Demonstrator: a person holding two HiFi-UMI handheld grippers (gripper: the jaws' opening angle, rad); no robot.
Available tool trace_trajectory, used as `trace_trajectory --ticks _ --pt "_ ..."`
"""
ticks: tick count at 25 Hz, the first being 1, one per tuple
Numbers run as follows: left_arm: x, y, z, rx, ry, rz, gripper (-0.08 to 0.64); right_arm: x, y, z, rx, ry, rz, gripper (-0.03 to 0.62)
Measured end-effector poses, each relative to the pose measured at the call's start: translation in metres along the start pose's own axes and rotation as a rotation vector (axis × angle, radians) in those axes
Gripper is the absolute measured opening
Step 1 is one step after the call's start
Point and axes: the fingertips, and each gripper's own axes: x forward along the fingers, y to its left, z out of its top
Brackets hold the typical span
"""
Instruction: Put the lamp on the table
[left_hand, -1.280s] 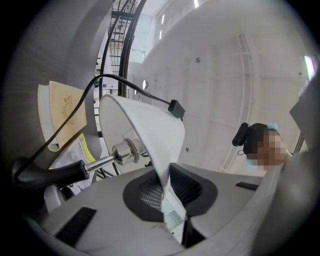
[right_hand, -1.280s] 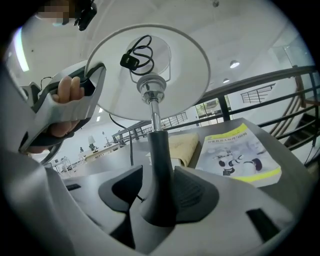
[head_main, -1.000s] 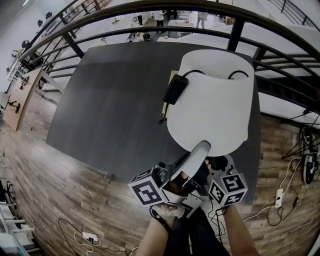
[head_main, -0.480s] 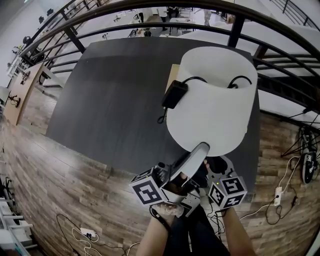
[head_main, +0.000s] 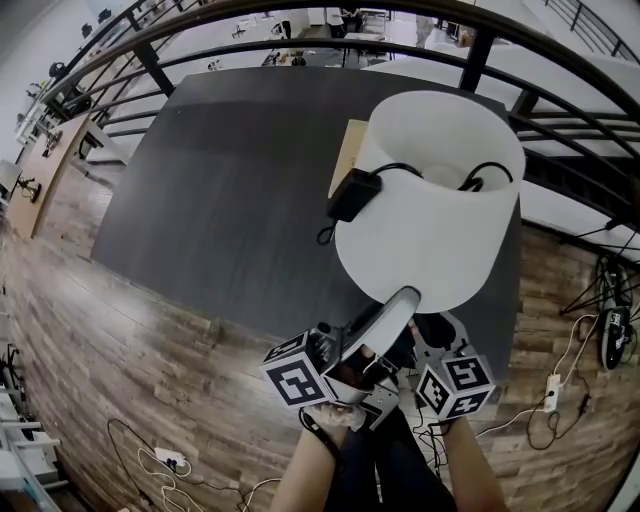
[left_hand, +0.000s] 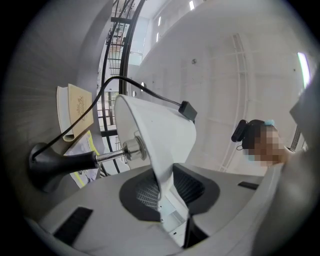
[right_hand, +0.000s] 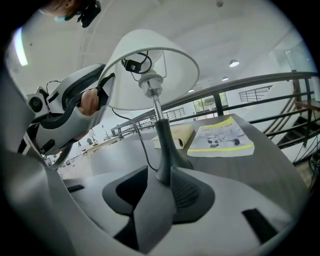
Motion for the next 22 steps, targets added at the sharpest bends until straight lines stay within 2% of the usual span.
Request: trace_trajectory --ticks 22 --pt "-0.018 0.000 -0.009 0.005 -0.020 -0.019 0.101 -0.006 0.013 -0.013 0.000 0.003 0.016 0.143"
